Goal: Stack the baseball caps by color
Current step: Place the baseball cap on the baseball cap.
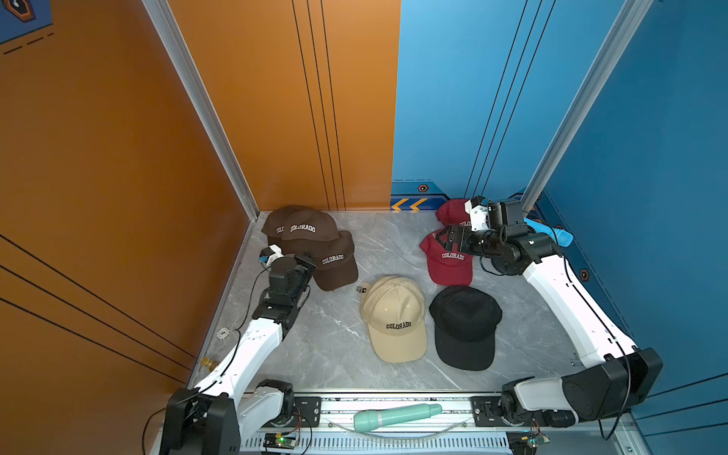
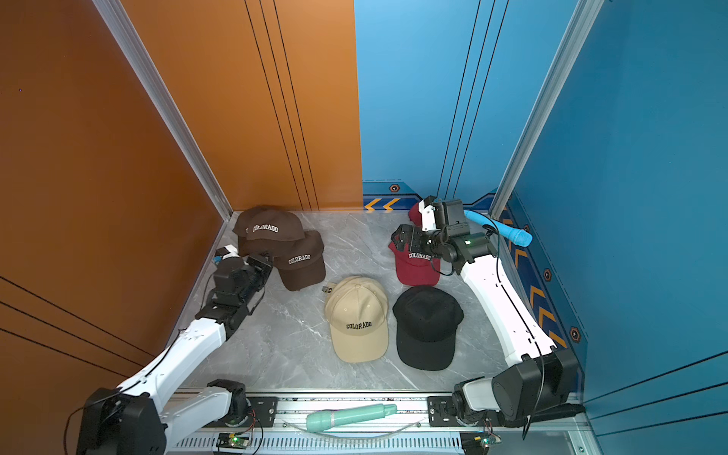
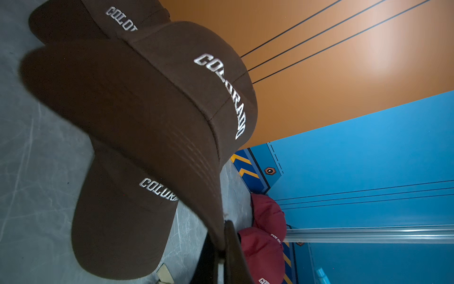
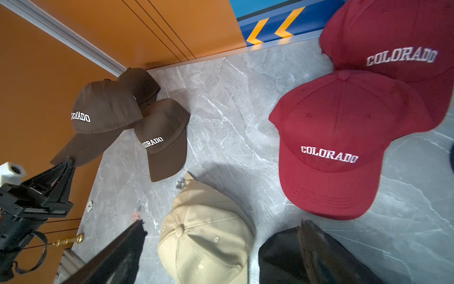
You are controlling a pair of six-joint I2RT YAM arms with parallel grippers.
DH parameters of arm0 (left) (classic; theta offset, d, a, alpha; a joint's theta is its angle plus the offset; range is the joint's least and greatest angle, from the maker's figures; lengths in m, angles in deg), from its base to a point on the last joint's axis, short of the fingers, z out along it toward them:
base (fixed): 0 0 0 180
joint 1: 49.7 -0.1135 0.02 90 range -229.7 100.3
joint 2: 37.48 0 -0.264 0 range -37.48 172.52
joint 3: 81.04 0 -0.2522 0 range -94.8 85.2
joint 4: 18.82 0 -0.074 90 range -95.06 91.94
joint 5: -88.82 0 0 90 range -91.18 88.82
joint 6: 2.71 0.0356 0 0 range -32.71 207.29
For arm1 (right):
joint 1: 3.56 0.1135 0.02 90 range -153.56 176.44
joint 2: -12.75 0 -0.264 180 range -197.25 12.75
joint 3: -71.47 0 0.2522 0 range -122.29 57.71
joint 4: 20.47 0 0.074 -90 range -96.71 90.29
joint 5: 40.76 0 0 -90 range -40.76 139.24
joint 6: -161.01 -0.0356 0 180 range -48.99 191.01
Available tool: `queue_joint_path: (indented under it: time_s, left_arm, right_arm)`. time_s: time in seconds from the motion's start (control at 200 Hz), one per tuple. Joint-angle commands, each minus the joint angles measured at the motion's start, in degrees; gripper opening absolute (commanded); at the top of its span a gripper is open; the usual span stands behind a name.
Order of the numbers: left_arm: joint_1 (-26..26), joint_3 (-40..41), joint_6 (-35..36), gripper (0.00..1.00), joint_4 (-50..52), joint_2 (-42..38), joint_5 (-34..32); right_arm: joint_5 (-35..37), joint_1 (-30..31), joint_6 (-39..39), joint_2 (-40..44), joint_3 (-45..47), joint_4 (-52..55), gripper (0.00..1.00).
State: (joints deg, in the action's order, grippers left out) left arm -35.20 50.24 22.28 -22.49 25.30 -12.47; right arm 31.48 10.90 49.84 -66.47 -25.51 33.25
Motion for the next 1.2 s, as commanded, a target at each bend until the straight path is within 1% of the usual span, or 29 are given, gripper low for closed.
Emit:
queue_joint_path:
  time_s: [0.0,0.04,0.055,0.08,0.2,0.315,0.45,0.581,0.681,0.741,0.846,1.006,1.191]
  left_arm:
    - [8.72,-0.63,0.29,0.00,-6.45,1.47,-26.46]
    - [10.83,-1.13,0.35,0.00,-6.98,2.78,-29.63]
    - [11.48,-1.36,0.63,0.00,-7.26,3.27,-31.99]
    - [12.07,-1.78,0.84,0.00,-7.51,4.19,-33.35]
    - [12.60,-2.50,-0.24,0.00,-11.66,8.59,-34.63]
    - [13.18,-3.31,-3.71,0.00,-13.87,13.74,-37.12]
    - [13.45,-6.25,-5.73,0.00,-23.13,23.70,-35.32]
    - [15.03,-11.63,-6.11,0.00,-26.68,31.27,-33.92]
    - [16.03,-13.58,-6.76,0.00,-29.54,35.44,-33.54]
    - [16.66,-14.25,-7.58,0.00,-29.85,36.71,-33.57]
    - [17.37,-14.48,-5.35,0.00,-30.38,37.01,-32.88]
    - [17.92,-10.61,-9.14,0.00,-30.40,36.20,-33.62]
    - [19.22,-8.21,-12.44,0.00,-30.53,37.97,-34.01]
  right_arm:
    - [2.33,-1.08,1.05,3.14,-0.85,1.96,1.00]
    - [2.24,-1.52,0.96,3.87,-0.62,1.96,1.00]
    - [2.25,-1.68,0.91,4.09,-0.47,1.96,1.00]
    - [2.20,-1.87,0.80,4.49,-0.22,1.96,1.00]
    - [1.46,-2.82,0.60,5.77,0.37,2.66,1.00]
    - [1.44,-3.19,0.69,6.56,0.20,4.02,1.00]
    - [1.72,-3.73,1.61,7.09,-1.09,6.30,1.00]
    - [3.39,-3.83,2.82,7.89,-1.76,8.67,1.00]
    - [3.86,-3.98,3.11,8.87,-1.27,9.83,1.00]
    - [4.52,-4.07,3.32,9.66,-0.70,10.44,1.00]
    - [5.22,-4.50,3.75,10.56,0.21,11.30,1.00]
    - [5.18,-4.96,3.78,10.67,0.84,11.36,1.00]
    - [4.63,-4.37,3.82,9.18,-0.43,11.40,1.00]
